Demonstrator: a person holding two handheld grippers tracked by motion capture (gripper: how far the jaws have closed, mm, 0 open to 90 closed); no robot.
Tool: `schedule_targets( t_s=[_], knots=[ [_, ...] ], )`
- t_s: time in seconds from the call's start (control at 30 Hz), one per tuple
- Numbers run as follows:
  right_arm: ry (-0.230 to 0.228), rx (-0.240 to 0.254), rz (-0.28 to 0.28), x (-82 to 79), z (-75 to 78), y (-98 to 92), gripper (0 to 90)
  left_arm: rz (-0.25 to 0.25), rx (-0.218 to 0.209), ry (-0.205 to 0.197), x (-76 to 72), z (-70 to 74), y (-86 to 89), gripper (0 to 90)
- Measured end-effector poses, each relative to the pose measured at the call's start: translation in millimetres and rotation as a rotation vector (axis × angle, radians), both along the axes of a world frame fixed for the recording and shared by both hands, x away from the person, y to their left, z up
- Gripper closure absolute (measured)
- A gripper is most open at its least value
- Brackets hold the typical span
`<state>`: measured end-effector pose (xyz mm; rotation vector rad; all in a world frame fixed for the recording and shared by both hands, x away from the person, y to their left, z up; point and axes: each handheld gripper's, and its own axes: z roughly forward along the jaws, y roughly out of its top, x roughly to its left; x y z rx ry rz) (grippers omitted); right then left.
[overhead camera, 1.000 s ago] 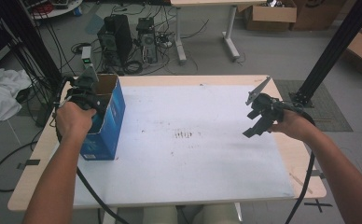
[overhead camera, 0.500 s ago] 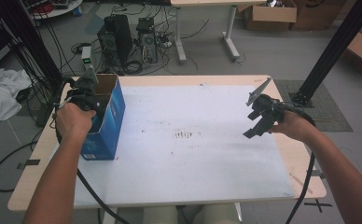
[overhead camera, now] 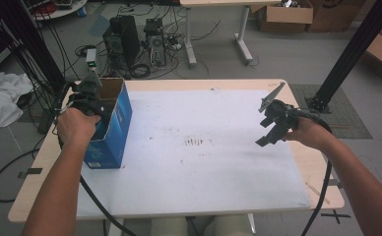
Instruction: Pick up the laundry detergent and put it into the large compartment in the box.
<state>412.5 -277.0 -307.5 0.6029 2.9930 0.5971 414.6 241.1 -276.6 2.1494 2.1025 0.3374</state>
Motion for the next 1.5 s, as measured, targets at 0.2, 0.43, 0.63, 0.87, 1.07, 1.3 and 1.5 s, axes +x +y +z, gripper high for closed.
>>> schedule_targets(
  t_s=[0.2,0.43,0.63,0.87,1.07,1.3,1.5],
  knots=[
    [0.000,0.003,-0.002,-0.6,1.3,0.5,17.1,-0.005,-0.002,-0.003,-1.1,3.3,-0.2,31.2],
    [0.000,0.004,0.001,-1.9,2.6,0.9,17.2,0.007,-0.016,-0.026,-4.6,14.5,1.2,29.9],
    [-0.006,0.005,0.002,-3.9,5.2,0.3,17.2,0.024,-0.007,-0.031,-8.4,28.2,0.2,28.3],
    [-0.011,0.010,0.001,-8.1,7.8,-0.6,17.3,0.022,0.000,-0.049,-14.8,40.8,-2.9,28.3],
    [-0.017,0.012,0.000,-11.8,10.2,-1.5,17.3,0.007,-0.007,-0.062,-22.1,51.1,-5.6,28.4],
    [-0.023,0.011,0.004,-16.1,12.4,-0.2,17.2,-0.030,-0.008,-0.090,-33.0,68.5,-16.0,26.4],
    [-0.026,0.007,0.008,-19.1,13.7,1.7,17.3,-0.095,-0.014,-0.111,-40.1,82.0,-31.9,22.2]
  ],
)
